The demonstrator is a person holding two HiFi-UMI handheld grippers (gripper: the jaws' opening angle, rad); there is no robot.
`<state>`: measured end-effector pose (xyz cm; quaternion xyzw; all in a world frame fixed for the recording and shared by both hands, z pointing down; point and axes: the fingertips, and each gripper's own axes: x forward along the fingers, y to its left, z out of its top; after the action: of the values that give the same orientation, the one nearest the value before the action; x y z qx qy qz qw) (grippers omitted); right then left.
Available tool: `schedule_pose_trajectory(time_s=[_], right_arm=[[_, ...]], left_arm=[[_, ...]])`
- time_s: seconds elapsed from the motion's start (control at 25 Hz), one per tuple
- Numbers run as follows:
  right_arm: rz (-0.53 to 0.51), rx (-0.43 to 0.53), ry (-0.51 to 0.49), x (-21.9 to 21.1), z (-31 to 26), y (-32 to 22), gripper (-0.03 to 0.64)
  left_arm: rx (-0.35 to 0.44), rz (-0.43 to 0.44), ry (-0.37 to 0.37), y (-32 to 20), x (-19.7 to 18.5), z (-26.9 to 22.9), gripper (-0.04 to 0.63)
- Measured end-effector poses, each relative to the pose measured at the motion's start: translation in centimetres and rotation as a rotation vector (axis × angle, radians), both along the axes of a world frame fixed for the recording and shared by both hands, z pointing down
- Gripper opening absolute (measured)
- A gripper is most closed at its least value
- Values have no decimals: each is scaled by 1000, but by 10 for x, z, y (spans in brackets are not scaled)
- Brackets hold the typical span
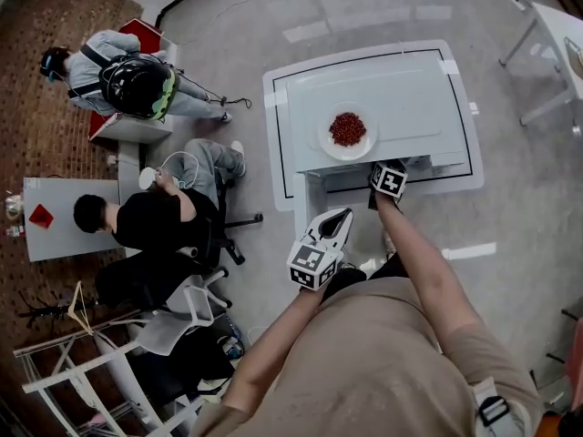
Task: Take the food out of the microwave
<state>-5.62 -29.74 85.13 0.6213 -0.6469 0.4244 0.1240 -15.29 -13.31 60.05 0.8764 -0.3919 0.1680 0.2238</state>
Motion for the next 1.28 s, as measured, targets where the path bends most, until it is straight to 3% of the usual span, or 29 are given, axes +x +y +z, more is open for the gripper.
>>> schedule_pose_trajectory(time_s=[0.12, 0.24, 0.68, 1.04, 1.16, 1.28], right_arm=[[45, -11, -70, 4, 0, 1, 161], [120, -17, -224, 11, -1, 7, 73], [310, -8, -676, 8, -6, 44, 29], [278, -4, -781, 2, 0, 49, 84], [259, -28, -867, -3, -3, 49, 26], [246, -42, -933, -3, -9, 51, 20]], left_arm=[[3, -2, 0, -1, -1, 0, 8], [13, -3, 0, -1, -2, -3, 8], [27, 9, 6, -1, 5, -5, 8], [35, 6, -4, 3, 9, -8, 8], [40, -2, -7, 4, 8, -9, 8], [40, -17, -5, 5, 6, -10, 8]])
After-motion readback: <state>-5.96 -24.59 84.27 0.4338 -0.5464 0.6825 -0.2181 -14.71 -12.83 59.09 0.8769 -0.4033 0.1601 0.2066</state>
